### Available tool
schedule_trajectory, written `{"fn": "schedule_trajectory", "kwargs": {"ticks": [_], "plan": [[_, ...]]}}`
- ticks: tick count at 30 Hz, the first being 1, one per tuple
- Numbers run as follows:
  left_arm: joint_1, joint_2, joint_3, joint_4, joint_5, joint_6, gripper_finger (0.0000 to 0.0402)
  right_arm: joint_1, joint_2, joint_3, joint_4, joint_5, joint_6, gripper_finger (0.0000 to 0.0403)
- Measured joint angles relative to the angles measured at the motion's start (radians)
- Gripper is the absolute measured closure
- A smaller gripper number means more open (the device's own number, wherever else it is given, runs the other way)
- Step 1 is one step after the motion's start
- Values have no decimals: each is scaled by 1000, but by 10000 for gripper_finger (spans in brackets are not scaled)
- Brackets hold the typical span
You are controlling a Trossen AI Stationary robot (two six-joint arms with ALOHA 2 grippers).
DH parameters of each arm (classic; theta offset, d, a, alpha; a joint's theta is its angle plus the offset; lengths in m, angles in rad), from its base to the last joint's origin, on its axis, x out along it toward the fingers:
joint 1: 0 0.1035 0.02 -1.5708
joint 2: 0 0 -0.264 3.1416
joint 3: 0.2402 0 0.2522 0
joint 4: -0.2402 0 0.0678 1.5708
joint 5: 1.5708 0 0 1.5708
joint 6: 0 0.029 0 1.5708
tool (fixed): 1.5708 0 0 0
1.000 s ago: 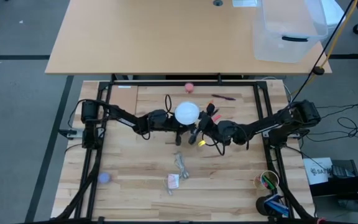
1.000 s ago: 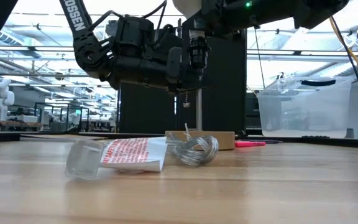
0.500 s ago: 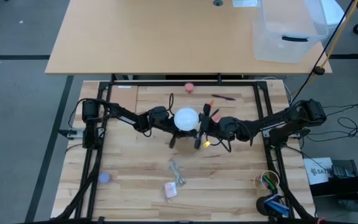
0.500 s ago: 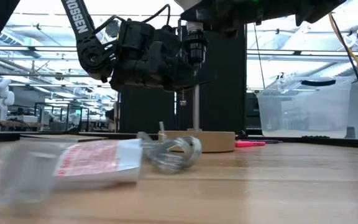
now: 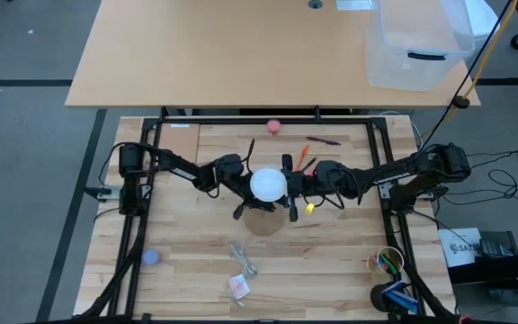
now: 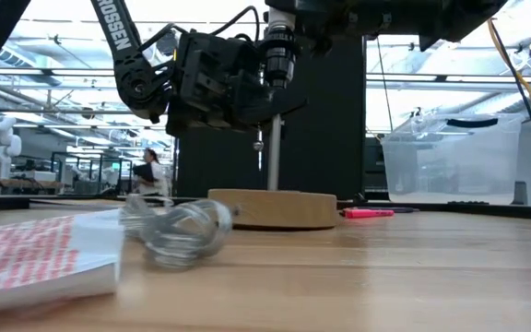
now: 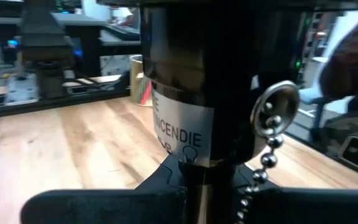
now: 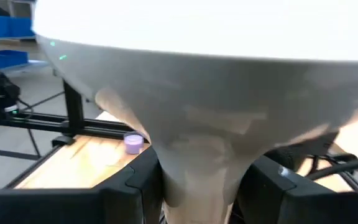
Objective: Screw lightbulb
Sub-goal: Remove the white lightbulb from the desk lamp
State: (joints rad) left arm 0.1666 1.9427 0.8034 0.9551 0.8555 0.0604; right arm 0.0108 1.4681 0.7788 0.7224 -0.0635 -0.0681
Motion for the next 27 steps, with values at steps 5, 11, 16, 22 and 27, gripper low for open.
{"fn": "schedule_trajectory", "kwargs": {"ticks": [5, 11, 16, 22, 27], "plan": [[-10, 0, 1, -4, 67, 6, 376, -15, 2, -1, 24, -91, 1, 252], [-21, 0, 1, -5, 91, 20, 376, -18, 3, 23, 6, -167, -7, 248], [-24, -1, 0, -4, 103, 41, 376, -18, 3, 66, -70, -208, -42, 250], [-30, -1, 0, -1, 104, 55, 376, -21, 3, 117, -161, -272, -84, 249], [-30, -1, 0, 1, 111, 59, 377, -26, 3, 163, -251, -307, -115, 249]]}}
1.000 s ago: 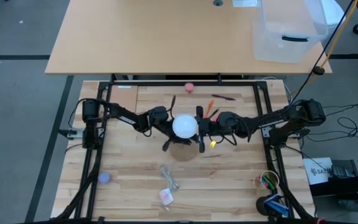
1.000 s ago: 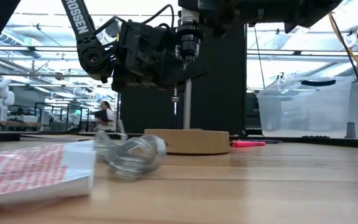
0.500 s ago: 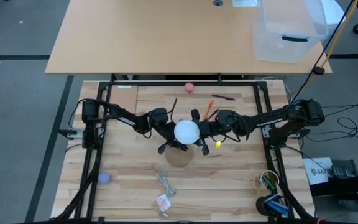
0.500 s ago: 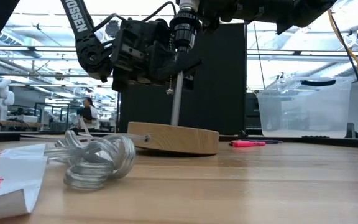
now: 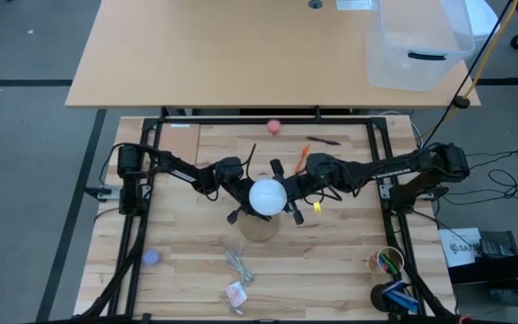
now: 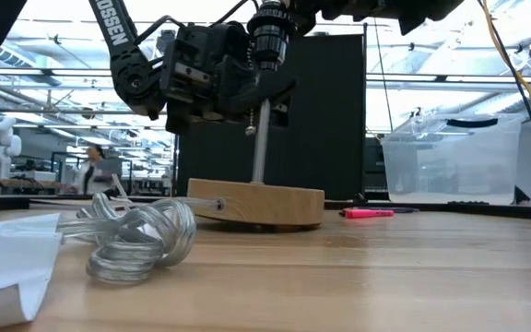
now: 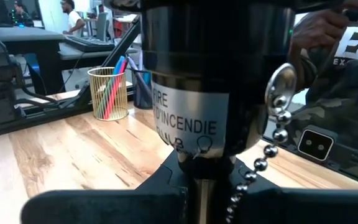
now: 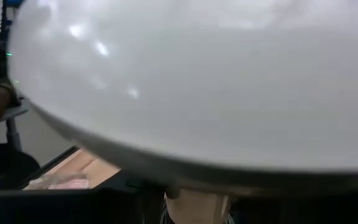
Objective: Screw lightbulb
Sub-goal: Remove the white lightbulb from the desk lamp
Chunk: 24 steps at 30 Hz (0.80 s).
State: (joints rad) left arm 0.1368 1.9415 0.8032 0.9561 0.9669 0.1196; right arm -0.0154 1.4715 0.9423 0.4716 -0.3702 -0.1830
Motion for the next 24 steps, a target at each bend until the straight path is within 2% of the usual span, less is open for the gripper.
{"fn": "schedule_trajectory", "kwargs": {"ticks": [12, 19, 24], "plan": [[-4, 0, 0, -3, 23, -17, 377, -20, 0, 18, -52, -138, -35, 249], [-5, 0, 0, -3, 22, -15, 377, -19, 0, 20, -58, -149, -43, 249], [-6, 0, -1, 1, -69, 7, 377, -19, 0, 20, -58, -145, -32, 247]]}}
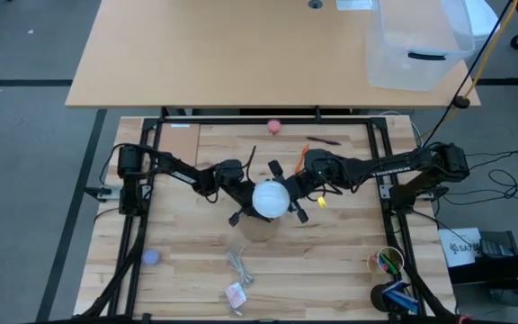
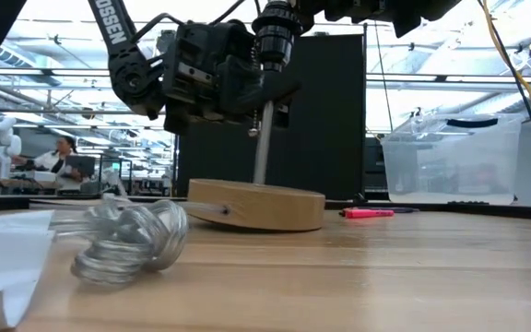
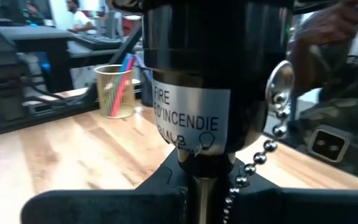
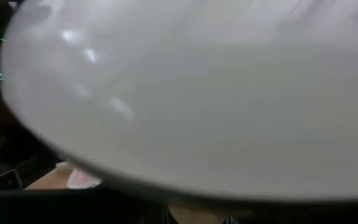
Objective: Screw lightbulb
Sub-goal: Remove the white lightbulb from the desk lamp
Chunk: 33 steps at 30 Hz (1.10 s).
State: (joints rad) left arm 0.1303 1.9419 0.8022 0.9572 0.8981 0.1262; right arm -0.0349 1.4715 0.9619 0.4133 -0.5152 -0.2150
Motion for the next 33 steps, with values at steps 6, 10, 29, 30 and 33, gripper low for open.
{"fn": "schedule_trajectory", "kwargs": {"ticks": [6, 10, 29, 30, 33], "plan": [[0, 0, -2, 15, -105, 7, 377, 2, -2, 0, -4, 61, -5, 227], [0, 1, -2, 16, -163, -6, 377, 3, -3, 1, -3, 117, 7, 208], [8, 1, 0, 7, -204, -22, 377, -2, -89, 10, -231, 136, 61, 106], [9, 1, 0, 7, -203, -23, 377, -3, -108, 10, -260, 152, 56, 106], [9, 1, 0, 6, -204, -23, 377, -4, -171, 10, -322, 219, 31, 105]]}}
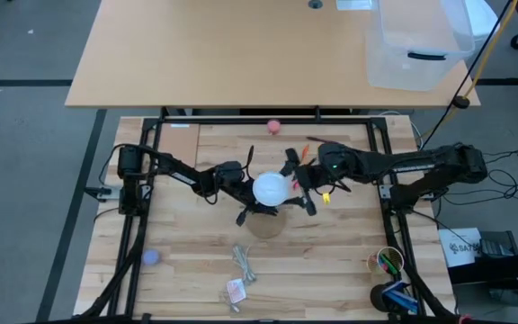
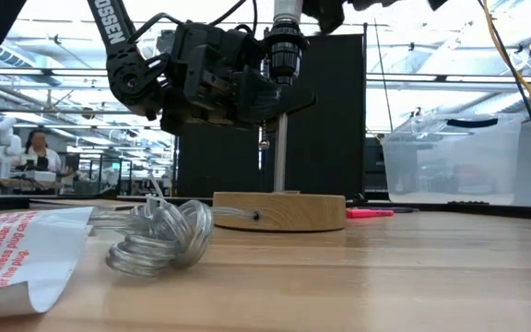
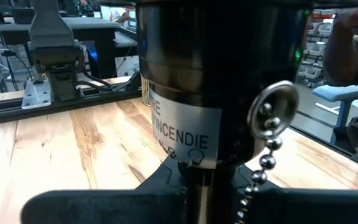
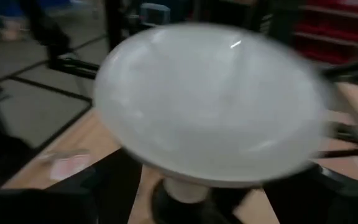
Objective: Screw lightbulb
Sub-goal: Remove the white lightbulb from the desk lamp
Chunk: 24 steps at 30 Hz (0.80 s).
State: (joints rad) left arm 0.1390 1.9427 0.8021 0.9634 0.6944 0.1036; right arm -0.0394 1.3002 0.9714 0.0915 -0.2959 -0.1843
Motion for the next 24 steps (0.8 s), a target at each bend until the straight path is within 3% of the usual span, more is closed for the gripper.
{"fn": "schedule_trajectory", "kwargs": {"ticks": [8, 18, 24], "plan": [[0, 0, 0, 2, -66, -3, 377, -1, -122, -2, -182, 221, -32, 105], [1, 0, 1, 19, -217, -21, 377, 15, -133, -19, -404, 281, 125, 105], [1, 0, 1, 23, -337, -30, 377, 69, -132, -116, -361, 448, 214, 105]]}}
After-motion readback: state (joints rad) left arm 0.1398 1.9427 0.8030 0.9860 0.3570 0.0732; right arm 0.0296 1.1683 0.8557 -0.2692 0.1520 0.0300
